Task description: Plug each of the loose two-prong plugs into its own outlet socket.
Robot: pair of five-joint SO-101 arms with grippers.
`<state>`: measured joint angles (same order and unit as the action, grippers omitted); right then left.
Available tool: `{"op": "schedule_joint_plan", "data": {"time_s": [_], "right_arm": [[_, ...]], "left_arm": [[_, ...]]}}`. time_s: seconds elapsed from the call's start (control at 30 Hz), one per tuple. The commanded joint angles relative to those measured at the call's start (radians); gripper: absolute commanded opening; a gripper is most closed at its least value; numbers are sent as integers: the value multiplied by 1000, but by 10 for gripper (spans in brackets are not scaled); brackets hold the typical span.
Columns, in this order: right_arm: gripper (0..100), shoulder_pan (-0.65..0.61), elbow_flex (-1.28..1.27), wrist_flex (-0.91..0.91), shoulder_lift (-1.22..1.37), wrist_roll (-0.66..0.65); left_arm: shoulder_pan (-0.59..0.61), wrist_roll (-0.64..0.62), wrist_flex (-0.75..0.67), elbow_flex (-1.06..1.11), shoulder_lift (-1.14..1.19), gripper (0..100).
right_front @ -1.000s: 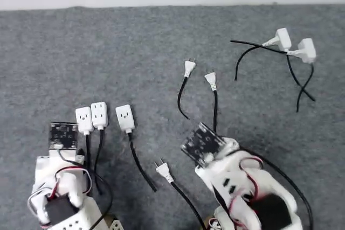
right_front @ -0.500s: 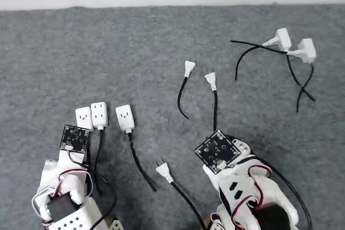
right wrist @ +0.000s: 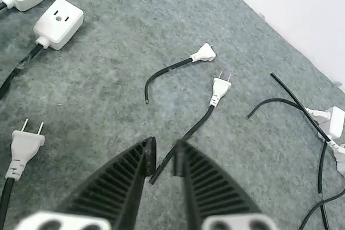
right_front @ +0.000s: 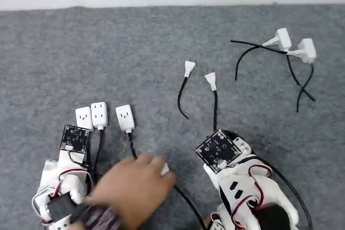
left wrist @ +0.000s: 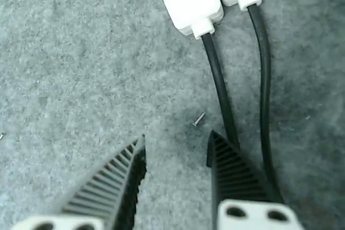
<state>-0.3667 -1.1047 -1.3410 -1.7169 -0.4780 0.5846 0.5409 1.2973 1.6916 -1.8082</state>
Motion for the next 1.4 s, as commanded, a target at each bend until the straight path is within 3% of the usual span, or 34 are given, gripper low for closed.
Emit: {"op": "schedule_joint_plan", "data": {"time_s": [0.0, 0.1, 0.3, 0.6, 0.8, 1.37], "right_arm": [[110, 10, 5, 56, -2, -8], [106, 5, 12, 62, -1, -11], [108, 4, 55, 54, -1, -11], [108, -4, 89, 59, 76, -5], [108, -127, 149, 50, 177, 23], [108, -133, 219, 16, 185, 40]], "left_arm": [[3, 8, 6, -8, -12, 182], [-21, 9, 6, -8, -8, 182], [-284, 9, 5, -8, -11, 182], [-288, 9, 6, -8, -12, 182], [-288, 9, 6, -8, -12, 182], [-288, 9, 6, -8, -12, 182]]}}
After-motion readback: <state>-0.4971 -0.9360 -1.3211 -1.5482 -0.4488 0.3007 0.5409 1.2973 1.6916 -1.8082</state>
